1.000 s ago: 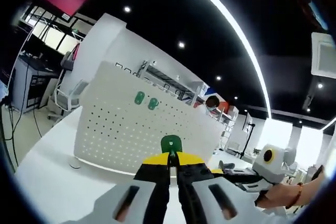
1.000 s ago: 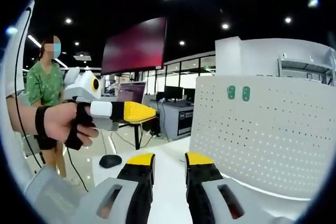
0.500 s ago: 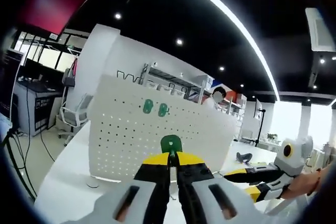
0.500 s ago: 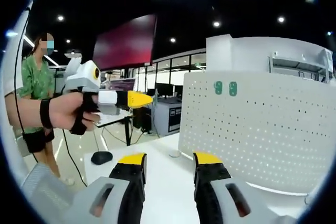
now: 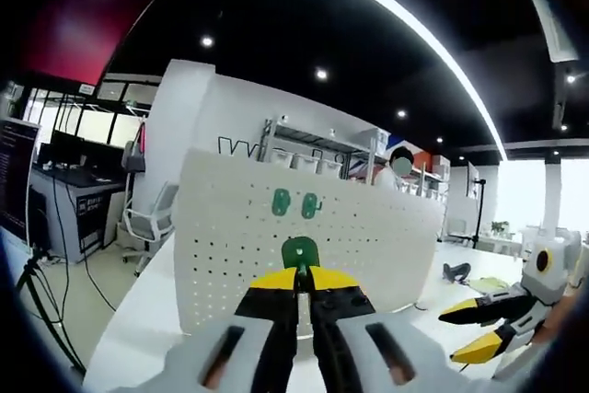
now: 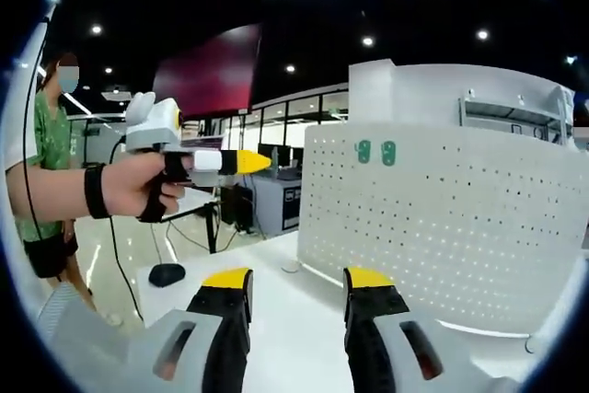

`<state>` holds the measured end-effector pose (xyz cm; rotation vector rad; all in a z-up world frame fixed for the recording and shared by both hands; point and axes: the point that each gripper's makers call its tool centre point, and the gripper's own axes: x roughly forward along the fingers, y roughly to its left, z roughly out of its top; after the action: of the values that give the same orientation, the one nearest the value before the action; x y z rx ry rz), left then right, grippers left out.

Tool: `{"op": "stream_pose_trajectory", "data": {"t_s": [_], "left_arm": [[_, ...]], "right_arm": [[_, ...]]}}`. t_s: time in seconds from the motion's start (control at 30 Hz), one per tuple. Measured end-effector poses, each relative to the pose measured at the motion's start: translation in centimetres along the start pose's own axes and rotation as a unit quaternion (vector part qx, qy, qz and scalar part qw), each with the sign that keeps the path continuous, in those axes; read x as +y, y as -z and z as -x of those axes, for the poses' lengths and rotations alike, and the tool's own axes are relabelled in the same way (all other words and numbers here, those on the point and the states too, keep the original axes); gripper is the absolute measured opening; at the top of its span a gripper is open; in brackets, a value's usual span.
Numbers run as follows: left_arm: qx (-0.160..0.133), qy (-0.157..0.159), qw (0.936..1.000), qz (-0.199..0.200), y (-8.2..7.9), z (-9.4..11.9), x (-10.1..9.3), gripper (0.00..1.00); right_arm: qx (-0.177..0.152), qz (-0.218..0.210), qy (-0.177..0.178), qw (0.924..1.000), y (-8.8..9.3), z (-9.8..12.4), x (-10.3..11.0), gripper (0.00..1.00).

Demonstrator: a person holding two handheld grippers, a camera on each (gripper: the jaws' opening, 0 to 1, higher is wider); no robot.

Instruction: Insert the hook assembly into the mounting plate slot until the hook locks in place.

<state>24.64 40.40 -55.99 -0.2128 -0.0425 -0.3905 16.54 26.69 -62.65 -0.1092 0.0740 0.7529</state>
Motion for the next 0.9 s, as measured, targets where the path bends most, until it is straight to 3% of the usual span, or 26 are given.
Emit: {"op": "stream_pose_trajectory", "data": {"t_s": [0.37,0.57,0.9], "left_arm": [[-0.004,-0.029,0.9995,-0.016,-0.9,-2.7,1.2,0.03],[-0.006,-0.03,0.9991,-0.028,-1.2,-3.6,1.0,0.03],[0.003,-0.062,0.9971,-0.044,-1.5,-4.9,2.4,0.03]], "right_arm": [[0.005,-0.001,0.018,0.9998,0.6,1.2,-0.9,0.4],[0.009,-0.005,0.022,0.9997,0.8,1.3,-1.3,0.4],[0.012,0.001,0.023,0.9997,1.0,1.6,-1.1,0.4]]}}
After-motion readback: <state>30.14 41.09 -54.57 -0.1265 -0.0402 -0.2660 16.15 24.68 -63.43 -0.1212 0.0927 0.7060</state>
